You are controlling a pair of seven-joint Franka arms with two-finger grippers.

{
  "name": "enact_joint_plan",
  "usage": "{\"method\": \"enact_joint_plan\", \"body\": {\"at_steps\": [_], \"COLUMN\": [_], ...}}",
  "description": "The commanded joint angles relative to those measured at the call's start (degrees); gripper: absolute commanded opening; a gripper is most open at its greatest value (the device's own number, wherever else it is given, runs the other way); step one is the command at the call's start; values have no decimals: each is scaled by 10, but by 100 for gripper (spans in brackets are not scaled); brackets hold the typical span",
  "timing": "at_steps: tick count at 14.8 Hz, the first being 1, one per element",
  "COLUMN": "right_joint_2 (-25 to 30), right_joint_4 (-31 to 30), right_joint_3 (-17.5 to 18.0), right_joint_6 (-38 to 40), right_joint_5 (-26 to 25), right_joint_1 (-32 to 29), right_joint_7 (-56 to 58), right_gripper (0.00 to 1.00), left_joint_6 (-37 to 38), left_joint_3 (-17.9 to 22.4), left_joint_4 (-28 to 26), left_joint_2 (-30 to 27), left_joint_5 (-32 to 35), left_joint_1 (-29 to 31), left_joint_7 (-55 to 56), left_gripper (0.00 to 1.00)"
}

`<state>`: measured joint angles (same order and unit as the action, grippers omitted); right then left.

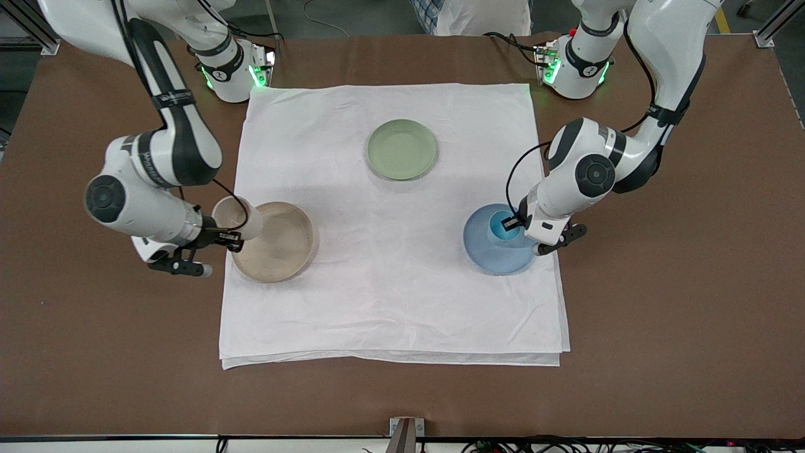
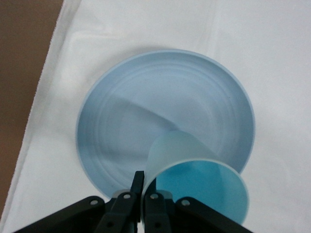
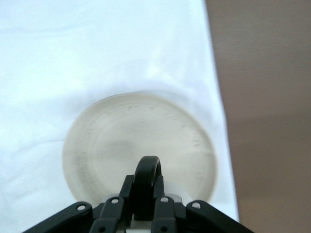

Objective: Place blue cup in blue plate and white mug in gray plate
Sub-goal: 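Carry the blue cup onto the blue plate while the right gripper carries the mug, then release the cup and mug onto the plates and lift both grippers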

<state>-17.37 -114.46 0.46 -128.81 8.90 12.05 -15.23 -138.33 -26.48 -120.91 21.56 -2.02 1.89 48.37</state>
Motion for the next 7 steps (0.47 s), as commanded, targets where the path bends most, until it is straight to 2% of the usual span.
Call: {"method": "enact_joint_plan", "body": {"at_steps": [1,2,3,4,5,6,7], "right_joint_2": [20,17,13,7,3,1,-2], "right_joint_4": [-80,-84,-83,-83,-81,-81,-81], "right_joint_3": [-6,-6,-6,-6,-6,-6,-6], "right_joint_6": [-98,-114,-121,-122,-123,-129,-135], "right_joint_5": [12,12,12,11,11,11,11], "right_joint_1": [24,27,28,28,27,27,27], "right_joint_7": [0,0,1,1,1,1,1], "right_gripper": [0,1,2,6,21,54,100], "left_joint_6": [-27,-27,-26,-25,-18,2,37], "left_joint_3": [3,2,2,2,2,2,3], "left_joint_4": [-13,-10,-6,-6,2,18,47], "left_joint_2": [2,2,1,-5,-12,-18,-22], "left_joint_5": [15,19,19,20,20,20,21], "left_joint_1": [-1,0,-1,-1,1,2,3], "left_joint_7": [10,14,22,29,28,26,26], "left_gripper": [3,14,44,60,83,100,100]}}
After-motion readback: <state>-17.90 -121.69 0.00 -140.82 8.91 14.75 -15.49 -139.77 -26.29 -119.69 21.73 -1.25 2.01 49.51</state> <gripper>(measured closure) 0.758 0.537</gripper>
